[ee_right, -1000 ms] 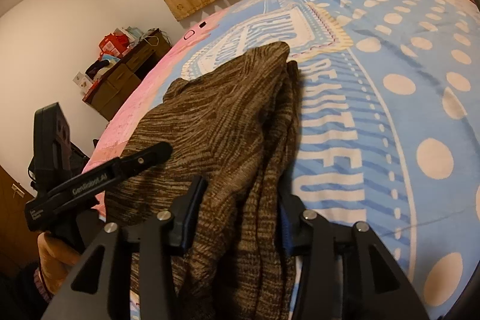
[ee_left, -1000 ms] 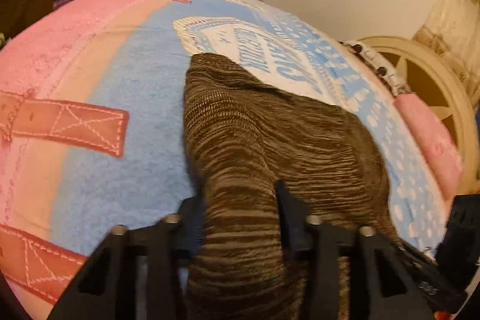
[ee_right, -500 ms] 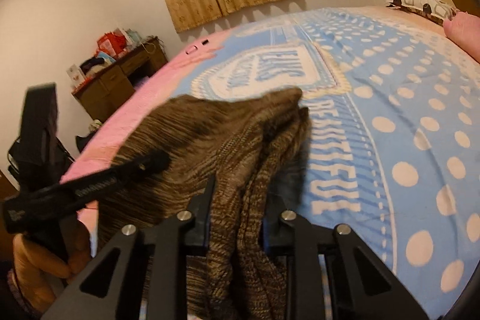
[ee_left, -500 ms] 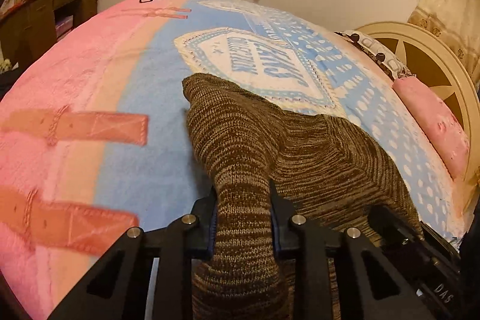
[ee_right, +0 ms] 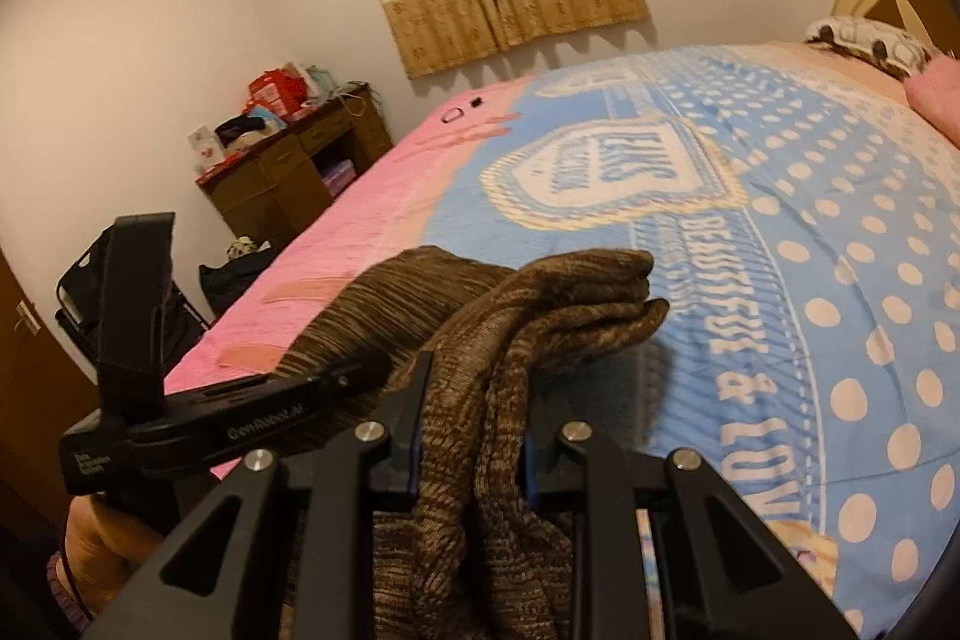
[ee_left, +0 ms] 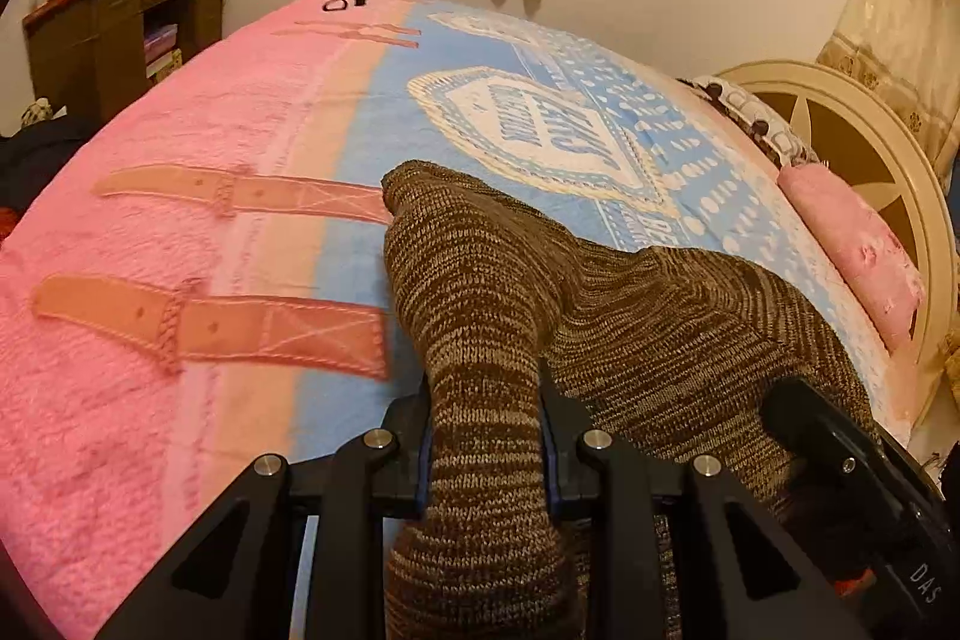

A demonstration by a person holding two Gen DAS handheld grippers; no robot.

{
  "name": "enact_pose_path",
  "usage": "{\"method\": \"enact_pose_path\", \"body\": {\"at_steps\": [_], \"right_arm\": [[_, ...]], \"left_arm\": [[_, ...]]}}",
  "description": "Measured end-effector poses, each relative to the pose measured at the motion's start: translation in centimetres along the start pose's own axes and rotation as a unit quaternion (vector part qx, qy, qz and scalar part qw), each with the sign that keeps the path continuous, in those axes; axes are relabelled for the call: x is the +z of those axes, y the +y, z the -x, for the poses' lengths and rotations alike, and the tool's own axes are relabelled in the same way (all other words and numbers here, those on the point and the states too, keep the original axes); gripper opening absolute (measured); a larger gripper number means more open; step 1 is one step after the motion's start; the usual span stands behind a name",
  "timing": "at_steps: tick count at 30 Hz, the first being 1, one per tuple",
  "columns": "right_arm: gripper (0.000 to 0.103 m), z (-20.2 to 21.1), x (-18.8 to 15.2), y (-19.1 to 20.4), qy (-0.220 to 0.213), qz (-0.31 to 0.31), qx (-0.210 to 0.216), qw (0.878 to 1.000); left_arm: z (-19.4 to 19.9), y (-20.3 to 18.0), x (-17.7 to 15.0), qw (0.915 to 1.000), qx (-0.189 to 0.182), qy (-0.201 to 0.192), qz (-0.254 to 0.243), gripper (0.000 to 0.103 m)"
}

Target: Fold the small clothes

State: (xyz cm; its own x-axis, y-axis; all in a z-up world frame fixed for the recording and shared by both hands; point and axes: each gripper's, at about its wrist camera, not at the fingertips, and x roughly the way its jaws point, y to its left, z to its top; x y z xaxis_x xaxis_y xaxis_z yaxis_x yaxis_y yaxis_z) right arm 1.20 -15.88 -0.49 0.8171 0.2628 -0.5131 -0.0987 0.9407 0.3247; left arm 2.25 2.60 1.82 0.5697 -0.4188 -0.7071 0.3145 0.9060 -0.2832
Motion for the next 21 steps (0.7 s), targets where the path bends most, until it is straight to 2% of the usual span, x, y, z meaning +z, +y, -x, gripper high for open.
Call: {"method": "enact_pose_path", "body": {"at_steps": [10,17,21], "right_arm": [[0.026,0.3,0.1,5.6,-0.003,0.056,0.022,0.998],[0.026,-1.8,0.5,9.2,0.008,0.088,0.052,0.995],[0.026,-3.9,0.8,12.3,0.018,0.111,0.080,0.990]], "left_arm": [[4.0,4.7,-0.9,0.9989,0.001,-0.029,0.038,0.027],[6.3,9.3,-1.0,0.9955,0.032,-0.052,0.073,0.027],[7.6,13.0,-0.8,0.9915,0.063,-0.063,0.096,0.027]]}}
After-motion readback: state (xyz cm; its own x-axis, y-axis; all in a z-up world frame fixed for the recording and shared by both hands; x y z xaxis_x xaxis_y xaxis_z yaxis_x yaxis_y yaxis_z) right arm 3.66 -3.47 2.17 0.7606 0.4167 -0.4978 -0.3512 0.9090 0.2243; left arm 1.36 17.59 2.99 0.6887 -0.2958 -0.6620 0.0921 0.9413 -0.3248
